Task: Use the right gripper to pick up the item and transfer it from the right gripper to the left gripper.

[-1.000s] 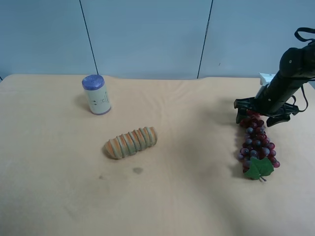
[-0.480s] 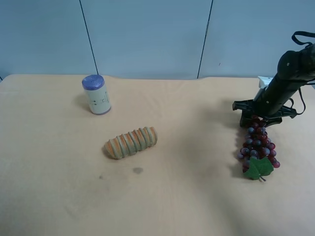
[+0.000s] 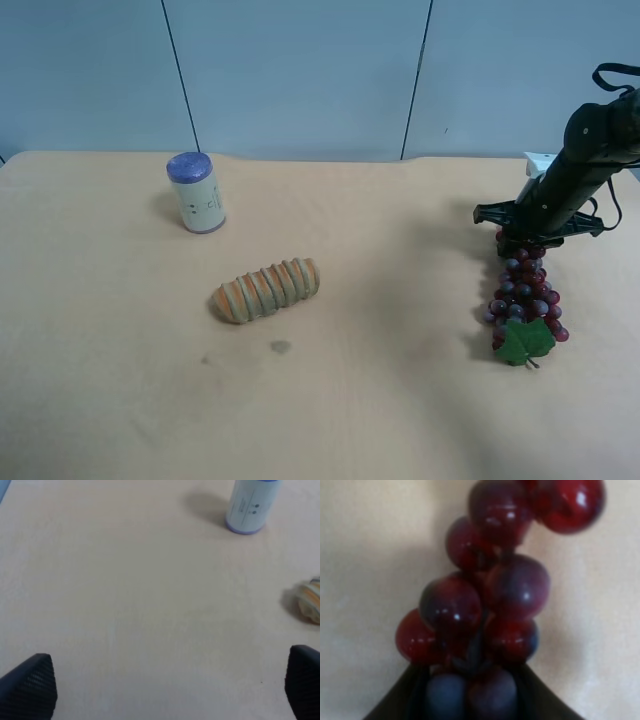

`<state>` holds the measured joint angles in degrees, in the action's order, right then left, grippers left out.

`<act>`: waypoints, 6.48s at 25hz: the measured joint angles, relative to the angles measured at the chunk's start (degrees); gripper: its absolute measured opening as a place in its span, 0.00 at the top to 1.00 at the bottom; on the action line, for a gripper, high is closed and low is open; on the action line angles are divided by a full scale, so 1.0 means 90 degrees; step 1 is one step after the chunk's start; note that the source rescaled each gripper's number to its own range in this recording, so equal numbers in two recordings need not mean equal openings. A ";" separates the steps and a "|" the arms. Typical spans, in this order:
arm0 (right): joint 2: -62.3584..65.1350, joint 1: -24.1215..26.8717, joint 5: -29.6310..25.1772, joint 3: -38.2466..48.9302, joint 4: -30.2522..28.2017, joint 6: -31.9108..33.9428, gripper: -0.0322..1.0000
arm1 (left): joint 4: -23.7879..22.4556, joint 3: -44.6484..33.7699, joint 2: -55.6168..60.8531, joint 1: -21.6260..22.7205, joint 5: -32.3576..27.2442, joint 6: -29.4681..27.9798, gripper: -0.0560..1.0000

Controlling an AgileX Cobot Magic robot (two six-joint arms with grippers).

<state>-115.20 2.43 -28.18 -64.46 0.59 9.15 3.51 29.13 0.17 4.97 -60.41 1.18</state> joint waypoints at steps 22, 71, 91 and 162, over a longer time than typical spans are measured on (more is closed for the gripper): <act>0.1094 0.0000 -0.0202 0.0000 0.0669 -0.0291 0.91 | 0.0000 0.0000 0.0000 0.0000 0.0000 0.0000 0.00; 0.2502 -0.1827 -0.2264 0.0006 0.6264 -0.5680 0.92 | 0.2101 0.0012 -0.1466 0.0000 0.0543 0.0934 0.00; 0.2502 -0.1827 -0.2689 0.0006 0.6769 -0.5742 0.92 | 0.7697 0.0018 -0.5338 0.0000 0.1120 0.7724 0.00; 0.2353 -0.2046 -0.2864 0.0006 0.7998 -0.5948 0.94 | 1.0645 0.2962 -1.2807 -0.2919 -0.0098 1.2313 0.03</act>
<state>-94.02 -15.99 -53.96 -64.41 72.57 -44.38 99.31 55.79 -115.09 -21.31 -61.30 112.00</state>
